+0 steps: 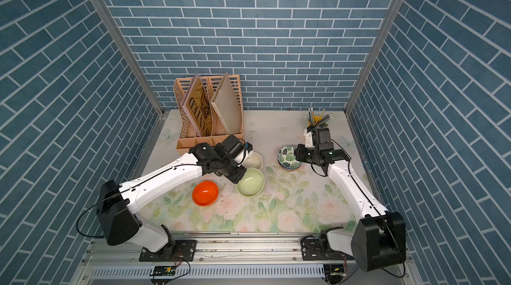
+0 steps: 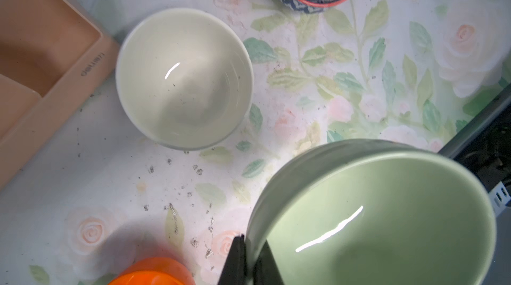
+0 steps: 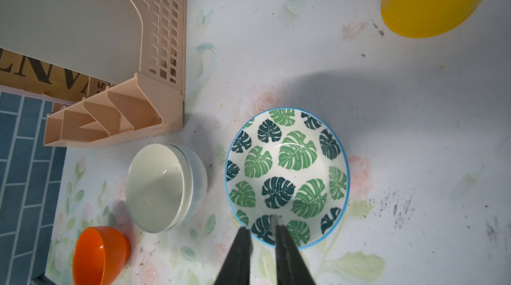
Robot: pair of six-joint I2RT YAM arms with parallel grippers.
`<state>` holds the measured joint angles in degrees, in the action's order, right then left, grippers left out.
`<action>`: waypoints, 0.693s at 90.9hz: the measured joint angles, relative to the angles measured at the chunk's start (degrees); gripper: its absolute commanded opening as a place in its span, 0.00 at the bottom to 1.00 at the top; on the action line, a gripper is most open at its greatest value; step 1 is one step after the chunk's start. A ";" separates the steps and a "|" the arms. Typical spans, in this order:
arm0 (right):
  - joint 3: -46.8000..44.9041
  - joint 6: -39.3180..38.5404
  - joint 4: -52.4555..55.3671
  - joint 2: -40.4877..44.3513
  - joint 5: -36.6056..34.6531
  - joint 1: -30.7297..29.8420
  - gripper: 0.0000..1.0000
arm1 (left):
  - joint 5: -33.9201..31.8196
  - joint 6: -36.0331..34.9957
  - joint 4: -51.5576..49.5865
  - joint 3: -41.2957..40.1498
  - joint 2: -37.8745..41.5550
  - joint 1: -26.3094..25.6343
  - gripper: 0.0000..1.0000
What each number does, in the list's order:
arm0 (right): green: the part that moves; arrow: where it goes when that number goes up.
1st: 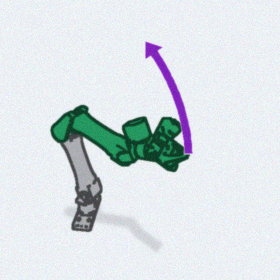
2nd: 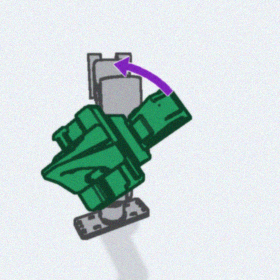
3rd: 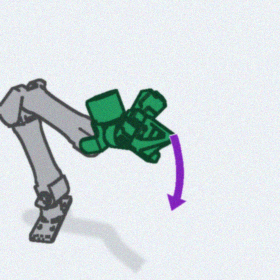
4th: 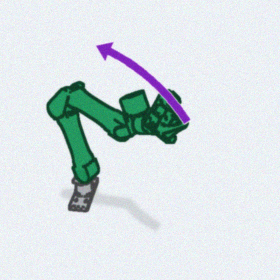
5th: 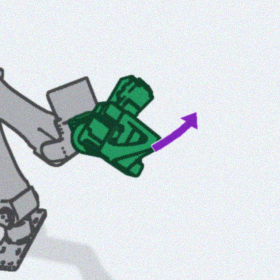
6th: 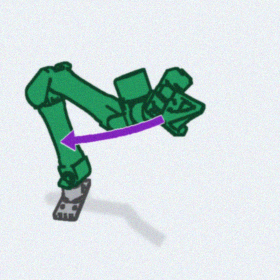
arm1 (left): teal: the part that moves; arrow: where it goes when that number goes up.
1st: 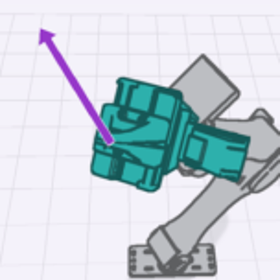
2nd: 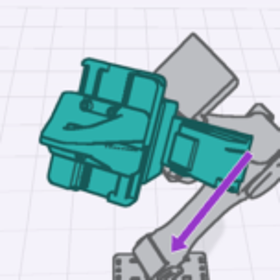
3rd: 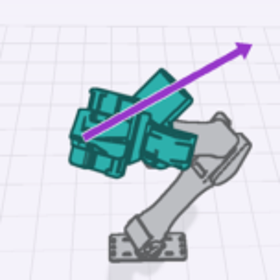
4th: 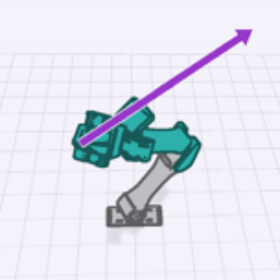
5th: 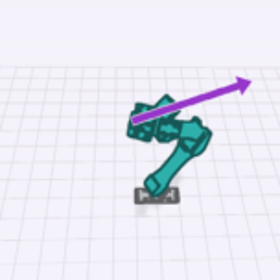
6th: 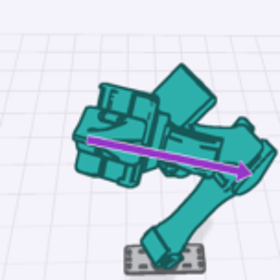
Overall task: Stack the bowls
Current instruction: Pick up the bowl from the center of the board, then place the bowl on the bowl.
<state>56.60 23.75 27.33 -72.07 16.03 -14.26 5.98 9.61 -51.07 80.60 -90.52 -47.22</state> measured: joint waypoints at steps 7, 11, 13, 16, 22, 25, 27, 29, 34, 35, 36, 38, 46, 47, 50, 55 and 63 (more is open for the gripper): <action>0.00 0.00 0.00 0.00 -0.11 0.00 0.21 | -0.37 -0.11 -1.36 3.56 -2.58 1.16 0.00; 0.00 0.00 0.02 0.00 -0.17 0.00 0.21 | -0.48 -0.20 -2.05 5.64 -4.11 1.97 0.00; 0.00 0.00 0.00 0.00 -0.17 0.00 0.21 | -0.52 -0.26 -2.32 6.45 -4.74 2.32 0.00; 0.00 0.00 0.02 0.00 -0.20 0.00 0.21 | -0.66 -0.31 -2.71 7.91 -5.81 2.95 0.00; 0.00 0.00 0.02 0.00 -0.20 0.00 0.21 | -0.72 -0.48 -3.54 10.49 -7.67 4.17 0.00; 0.00 0.00 0.02 0.00 -0.24 0.00 0.21 | -0.74 -0.55 -3.89 11.65 -8.55 4.79 0.00; 0.00 0.00 0.02 0.02 -0.28 0.00 0.21 | -0.76 -0.59 -4.04 12.35 -9.09 5.18 0.00; 0.00 0.00 0.02 0.02 -0.31 0.00 0.21 | -0.76 -0.63 -4.28 13.14 -9.66 5.64 0.00; 0.00 0.00 0.02 0.04 -0.37 0.00 0.21 | -0.74 -0.85 -4.79 14.62 -10.88 6.75 0.00; 0.00 0.00 0.02 0.04 -0.37 0.00 0.21 | -0.74 -0.87 -4.83 14.88 -11.13 6.93 0.00; 0.00 0.00 0.02 0.04 -0.37 0.00 0.21 | -0.74 -0.92 -4.96 15.17 -11.37 7.17 0.00; 0.00 0.00 0.02 0.04 -0.39 0.00 0.21 | -0.72 -0.94 -5.16 15.69 -11.80 7.61 0.00; 0.00 0.00 0.02 0.04 -0.39 0.00 0.21 | -0.72 -1.16 -5.57 17.49 -13.60 9.46 0.00; 0.00 0.00 0.02 0.04 -0.39 0.00 0.21 | -0.74 -1.18 -5.64 17.64 -13.79 9.64 0.00; 0.00 0.00 0.02 0.04 -0.39 0.00 0.21 | -0.81 -1.22 -5.86 18.16 -14.34 10.23 0.00; 0.00 0.00 0.02 0.04 -0.42 0.00 0.21 | -0.79 -1.31 -6.19 18.91 -15.21 11.13 0.00; 0.00 0.00 0.02 0.04 -0.50 0.00 0.21 | -0.79 -1.33 -6.36 19.87 -16.41 12.11 0.00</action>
<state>56.60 23.75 27.35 -72.03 15.53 -14.26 5.19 8.27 -57.43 100.47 -106.94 -35.11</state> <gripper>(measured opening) 0.211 0.120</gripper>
